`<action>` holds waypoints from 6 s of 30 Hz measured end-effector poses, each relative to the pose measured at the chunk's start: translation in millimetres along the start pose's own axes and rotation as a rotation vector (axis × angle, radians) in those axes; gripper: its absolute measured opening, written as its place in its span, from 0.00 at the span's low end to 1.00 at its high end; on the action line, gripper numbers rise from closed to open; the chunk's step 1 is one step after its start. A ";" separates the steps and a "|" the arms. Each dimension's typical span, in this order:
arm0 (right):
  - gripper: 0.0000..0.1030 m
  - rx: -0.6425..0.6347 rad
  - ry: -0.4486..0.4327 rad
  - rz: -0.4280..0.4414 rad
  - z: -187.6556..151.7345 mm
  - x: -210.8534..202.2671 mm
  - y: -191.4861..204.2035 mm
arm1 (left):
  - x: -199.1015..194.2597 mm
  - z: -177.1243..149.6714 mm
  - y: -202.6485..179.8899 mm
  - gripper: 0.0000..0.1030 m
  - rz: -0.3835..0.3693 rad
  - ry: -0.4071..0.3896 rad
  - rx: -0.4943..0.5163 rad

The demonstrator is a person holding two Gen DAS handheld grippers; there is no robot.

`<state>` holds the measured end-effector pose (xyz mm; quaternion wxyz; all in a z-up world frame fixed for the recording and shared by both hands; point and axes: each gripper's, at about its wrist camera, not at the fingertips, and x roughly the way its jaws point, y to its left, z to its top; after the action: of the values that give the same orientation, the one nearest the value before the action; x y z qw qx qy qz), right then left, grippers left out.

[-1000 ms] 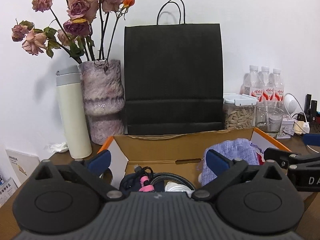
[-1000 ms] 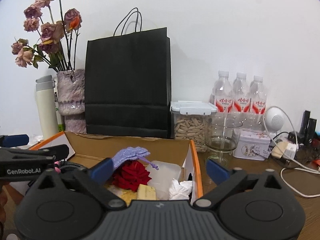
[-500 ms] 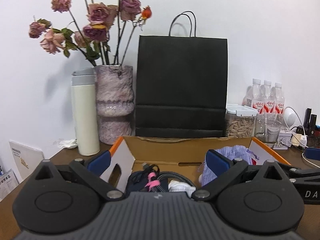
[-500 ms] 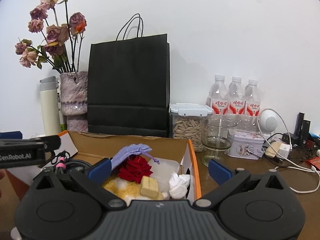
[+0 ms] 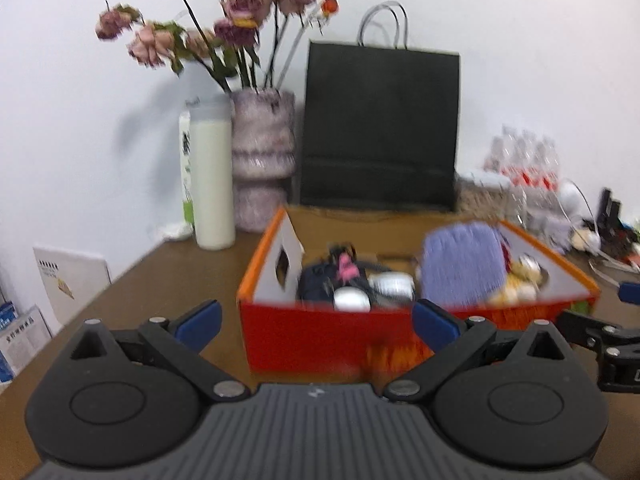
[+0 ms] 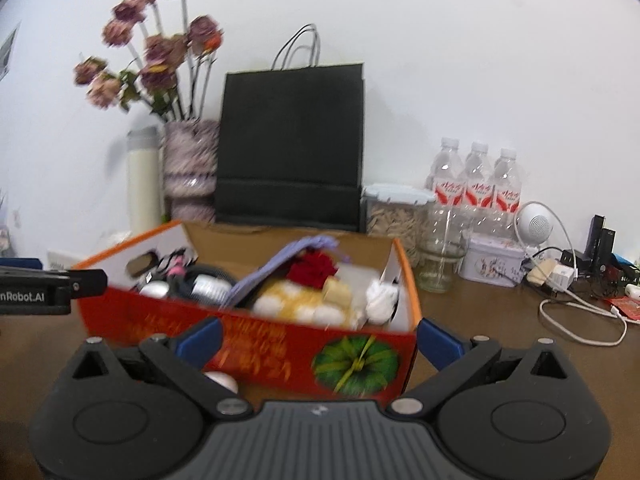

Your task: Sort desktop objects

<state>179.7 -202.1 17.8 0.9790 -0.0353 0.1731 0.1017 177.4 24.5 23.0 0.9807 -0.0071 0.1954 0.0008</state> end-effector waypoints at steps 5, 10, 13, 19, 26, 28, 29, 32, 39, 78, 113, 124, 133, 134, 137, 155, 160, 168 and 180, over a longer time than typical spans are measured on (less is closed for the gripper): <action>1.00 -0.029 0.070 0.023 -11.3 -6.3 10.6 | -1.5 -17.2 -4.4 1.00 -0.049 0.130 0.045; 1.00 -0.021 0.119 0.029 -18.2 -7.8 11.6 | -1.6 -27.8 -9.9 0.99 -0.056 0.198 0.087; 1.00 -0.021 0.132 0.028 -19.9 -8.2 12.7 | 4.0 -31.5 -11.3 0.82 -0.064 0.248 0.097; 1.00 -0.032 0.156 0.040 -22.0 -5.9 16.8 | 6.8 -34.4 -14.3 0.28 -0.110 0.279 0.111; 1.00 -0.010 0.238 0.100 -20.8 16.7 30.3 | 9.1 -26.4 -0.3 0.28 -0.106 0.256 0.041; 1.00 -0.013 0.250 0.097 -19.1 24.7 36.2 | 9.0 -23.2 5.5 0.28 -0.101 0.249 0.022; 1.00 -0.013 0.256 0.093 -18.1 29.2 39.1 | 9.6 -20.5 7.9 0.28 -0.099 0.247 0.014; 0.95 -0.012 0.278 0.079 -16.1 41.2 46.9 | 9.4 -15.6 17.2 0.28 -0.093 0.236 -0.013; 0.37 0.005 0.301 0.088 -11.7 54.7 53.7 | 11.2 -10.5 27.1 0.28 -0.084 0.227 -0.037; 0.37 0.070 0.051 0.034 53.4 91.8 -18.6 | 90.9 54.8 -35.4 0.28 -0.052 0.005 -0.017; 1.00 0.070 -0.039 0.005 46.8 81.3 -18.2 | 74.7 45.6 -40.1 1.00 0.032 -0.119 0.009; 1.00 0.060 -0.068 -0.006 39.0 51.2 -12.3 | 39.3 37.7 -33.0 1.00 0.045 -0.147 -0.004; 1.00 0.051 -0.082 0.002 22.3 1.9 -2.9 | -5.1 20.3 -33.8 1.00 0.027 -0.159 0.023; 1.00 0.049 -0.082 0.002 19.9 -4.1 -1.9 | -9.7 17.7 -34.6 1.00 0.023 -0.157 0.027; 1.00 0.050 -0.072 0.005 13.6 -18.3 -0.7 | -22.2 10.7 -36.9 1.00 0.007 -0.149 0.044; 1.00 0.064 0.025 0.043 -20.5 -60.0 10.4 | -59.6 -27.9 -34.9 1.00 -0.031 -0.059 0.050; 1.00 0.064 0.040 0.053 -23.9 -59.0 12.4 | -58.0 -29.3 -36.4 1.00 -0.010 -0.044 0.062; 1.00 0.069 0.051 0.056 -24.8 -56.9 12.0 | -58.1 -30.1 -37.5 1.00 0.007 -0.038 0.071; 1.00 0.069 0.053 0.056 -25.0 -56.3 11.7 | -57.1 -30.5 -36.9 1.00 0.009 -0.034 0.073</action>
<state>117.2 -203.8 13.4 0.9714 0.0007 0.2034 0.1222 113.2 -12.8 17.3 0.9835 0.0296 0.1786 -0.0019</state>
